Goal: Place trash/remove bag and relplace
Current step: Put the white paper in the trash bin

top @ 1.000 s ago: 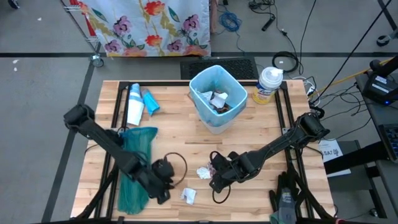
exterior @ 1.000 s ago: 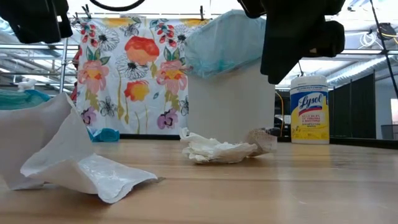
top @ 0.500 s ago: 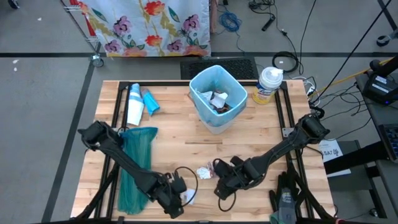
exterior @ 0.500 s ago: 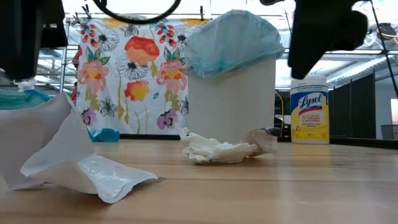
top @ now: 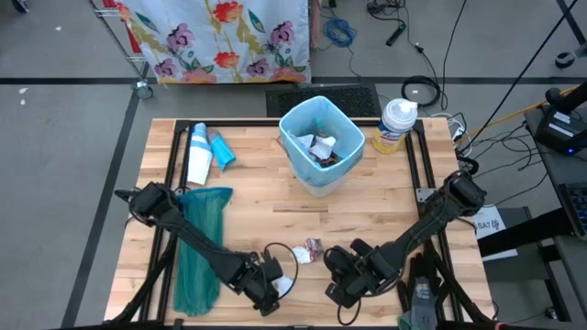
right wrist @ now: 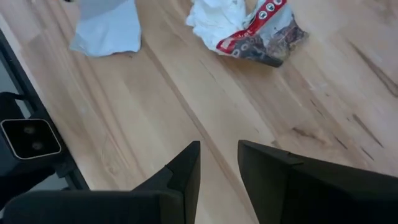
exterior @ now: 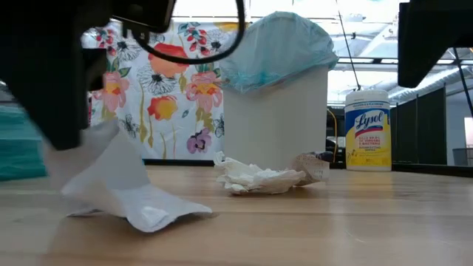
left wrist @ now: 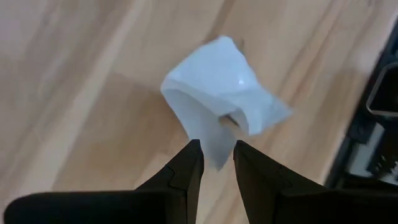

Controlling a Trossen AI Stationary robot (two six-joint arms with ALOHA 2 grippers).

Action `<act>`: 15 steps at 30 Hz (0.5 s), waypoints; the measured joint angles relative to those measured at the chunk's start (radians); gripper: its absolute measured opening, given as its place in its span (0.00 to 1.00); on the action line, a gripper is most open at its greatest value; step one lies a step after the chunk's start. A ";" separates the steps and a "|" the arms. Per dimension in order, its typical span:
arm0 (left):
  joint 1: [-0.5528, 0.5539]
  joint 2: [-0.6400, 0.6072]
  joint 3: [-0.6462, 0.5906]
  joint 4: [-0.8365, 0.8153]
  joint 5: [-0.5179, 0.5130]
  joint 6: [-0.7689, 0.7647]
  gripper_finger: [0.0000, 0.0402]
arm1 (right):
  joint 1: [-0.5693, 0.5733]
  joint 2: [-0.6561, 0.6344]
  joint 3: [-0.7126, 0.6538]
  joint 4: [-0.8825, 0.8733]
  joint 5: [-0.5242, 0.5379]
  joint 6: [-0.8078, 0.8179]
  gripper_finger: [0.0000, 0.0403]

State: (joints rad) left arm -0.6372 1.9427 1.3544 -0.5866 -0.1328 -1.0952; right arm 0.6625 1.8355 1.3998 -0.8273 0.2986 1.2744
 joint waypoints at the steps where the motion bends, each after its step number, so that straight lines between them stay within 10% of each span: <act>1: 0.009 0.000 0.000 0.001 -0.001 0.016 0.24 | 0.004 0.000 0.000 -0.001 0.009 0.005 0.24; 10: 0.068 0.034 -0.001 -0.024 -0.003 0.062 0.23 | 0.014 0.000 0.000 -0.008 0.018 0.050 0.24; 15: 0.085 0.072 0.000 -0.032 0.053 0.095 0.06 | 0.017 0.000 0.000 -0.006 0.018 0.061 0.24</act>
State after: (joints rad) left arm -0.5525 2.0148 1.3540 -0.6183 -0.0793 -1.0000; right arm 0.6795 1.8355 1.3998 -0.8330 0.3167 1.3353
